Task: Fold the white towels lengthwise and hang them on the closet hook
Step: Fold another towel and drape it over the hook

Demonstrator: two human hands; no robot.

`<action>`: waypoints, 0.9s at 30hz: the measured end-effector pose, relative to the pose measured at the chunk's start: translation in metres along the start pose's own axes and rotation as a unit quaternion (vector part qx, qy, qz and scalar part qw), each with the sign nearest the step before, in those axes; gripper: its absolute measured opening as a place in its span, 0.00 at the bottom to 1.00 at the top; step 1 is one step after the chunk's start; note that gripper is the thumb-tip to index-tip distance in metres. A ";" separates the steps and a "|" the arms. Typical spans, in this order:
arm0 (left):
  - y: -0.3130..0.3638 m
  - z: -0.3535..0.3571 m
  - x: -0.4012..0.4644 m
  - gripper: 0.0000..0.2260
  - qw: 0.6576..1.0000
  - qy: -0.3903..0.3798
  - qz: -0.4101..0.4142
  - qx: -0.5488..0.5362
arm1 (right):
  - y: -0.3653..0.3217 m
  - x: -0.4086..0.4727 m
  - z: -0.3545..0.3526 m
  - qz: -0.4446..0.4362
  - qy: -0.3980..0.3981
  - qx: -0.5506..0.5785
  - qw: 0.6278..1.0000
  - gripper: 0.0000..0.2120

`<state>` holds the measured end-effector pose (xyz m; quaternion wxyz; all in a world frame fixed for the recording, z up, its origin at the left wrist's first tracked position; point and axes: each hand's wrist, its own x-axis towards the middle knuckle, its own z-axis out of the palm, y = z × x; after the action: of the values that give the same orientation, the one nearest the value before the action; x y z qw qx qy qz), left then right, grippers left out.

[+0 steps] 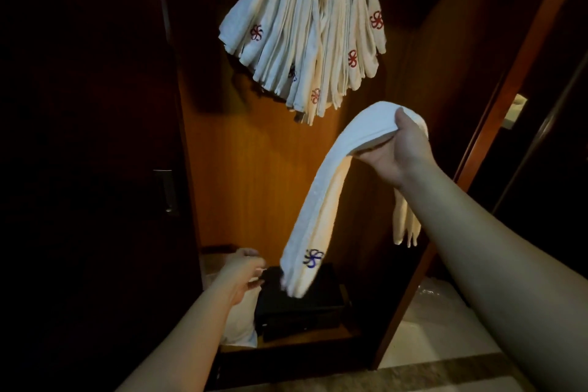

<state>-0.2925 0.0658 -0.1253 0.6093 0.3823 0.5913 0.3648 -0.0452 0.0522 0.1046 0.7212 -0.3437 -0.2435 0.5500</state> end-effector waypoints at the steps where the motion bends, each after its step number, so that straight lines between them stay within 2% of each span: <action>1: 0.004 0.003 -0.004 0.14 0.999 0.006 0.032 0.010 | 0.002 -0.001 0.006 -0.006 -0.006 -0.026 1.000 0.23; 4: 0.030 0.016 -0.027 0.07 0.984 0.003 0.167 -0.067 | 0.010 -0.003 0.022 -0.027 -0.014 -0.131 0.991 0.25; 6: 0.054 0.030 -0.049 0.09 0.960 -0.045 0.248 -0.123 | 0.014 -0.003 0.033 -0.050 -0.020 -0.218 0.975 0.23; 9: 0.084 0.055 -0.078 0.21 0.932 -0.138 0.313 -0.122 | 0.017 -0.004 0.052 -0.079 -0.029 -0.357 0.930 0.25; 12: 0.100 0.081 -0.095 0.31 0.920 -0.169 0.349 -0.057 | 0.015 -0.004 0.069 -0.092 -0.037 -0.415 0.904 0.30; 15: 0.105 0.097 -0.097 0.41 0.931 -0.134 0.340 -0.024 | 0.006 -0.003 0.084 -0.128 -0.054 -0.413 0.900 0.30; 18: 0.115 0.103 -0.090 0.47 0.944 -0.126 0.305 0.014 | -0.006 0.000 0.097 -0.156 -0.091 -0.364 0.914 0.19; 21: 0.135 0.102 -0.078 0.49 0.953 -0.089 0.290 0.020 | -0.019 0.001 0.105 -0.170 -0.103 -0.338 0.920 0.20; 23: 0.153 0.096 -0.073 0.44 0.957 -0.045 0.287 0.003 | -0.028 0.003 0.102 -0.188 -0.112 -0.344 0.913 0.18; 25: 0.171 0.091 -0.070 0.41 0.958 -0.039 0.278 -0.063 | -0.037 0.006 0.094 -0.213 -0.084 -0.406 0.884 0.20; 27: 0.192 0.083 -0.071 0.45 0.938 -0.061 0.251 -0.233 | -0.044 0.011 0.083 -0.253 -0.036 -0.497 0.829 0.24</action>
<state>-0.2103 0.0845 0.0789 0.6047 0.3875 0.3363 0.6092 -0.0750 0.0742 0.1913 0.5571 -0.5621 -0.5884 0.1654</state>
